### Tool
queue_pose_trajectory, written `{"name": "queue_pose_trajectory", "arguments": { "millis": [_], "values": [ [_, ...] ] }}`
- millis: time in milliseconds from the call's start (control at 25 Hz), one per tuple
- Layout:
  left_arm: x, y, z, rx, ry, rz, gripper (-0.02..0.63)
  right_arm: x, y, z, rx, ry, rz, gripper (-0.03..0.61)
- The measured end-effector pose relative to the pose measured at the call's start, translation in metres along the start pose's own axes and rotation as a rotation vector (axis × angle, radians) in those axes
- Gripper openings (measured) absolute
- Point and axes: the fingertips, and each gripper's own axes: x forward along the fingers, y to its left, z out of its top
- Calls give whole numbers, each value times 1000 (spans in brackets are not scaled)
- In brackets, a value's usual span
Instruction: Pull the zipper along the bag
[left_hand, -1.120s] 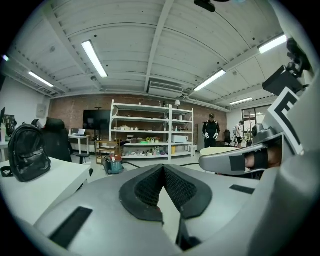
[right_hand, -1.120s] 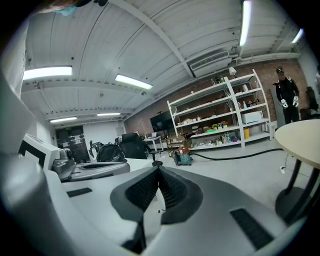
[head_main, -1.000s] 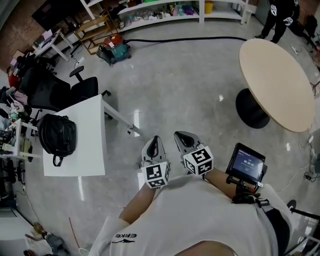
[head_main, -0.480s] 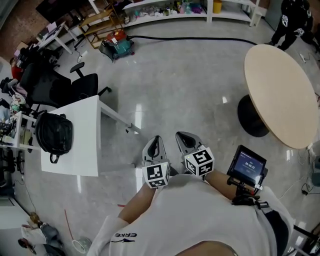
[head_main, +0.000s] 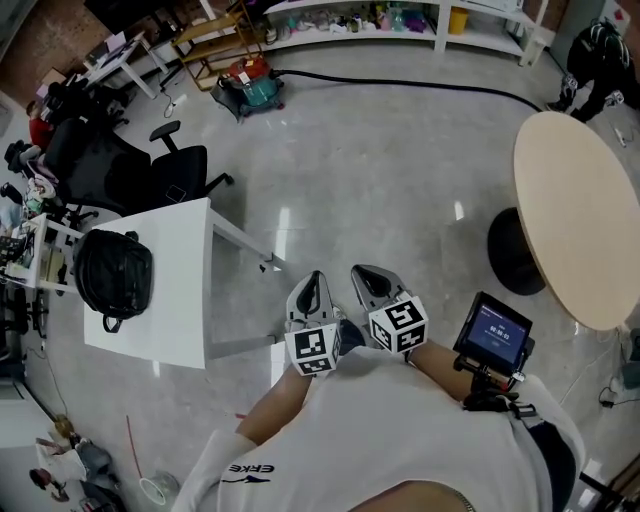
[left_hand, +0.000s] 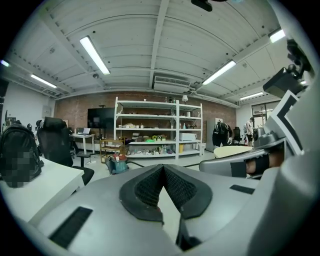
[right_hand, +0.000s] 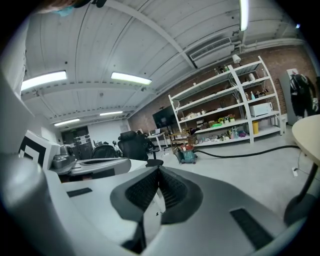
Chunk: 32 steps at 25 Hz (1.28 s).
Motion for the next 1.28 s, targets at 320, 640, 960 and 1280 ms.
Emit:
{"name": "queue_pose_trajectory", "arguments": {
  "millis": [320, 640, 960, 1280],
  "values": [
    [60, 68, 23, -2, -28, 6, 3, 83, -4, 33, -17, -6, -1, 5],
    [71, 151, 37, -43, -39, 106, 3, 153, 29, 59, -57, 13, 72, 5],
    [54, 226, 31, -77, -27, 250, 3, 214, 83, 61, -111, 61, 217, 5],
    [33, 294, 29, -120, -21, 469, 3, 270, 131, 67, -167, 119, 408, 5]
  ]
}}
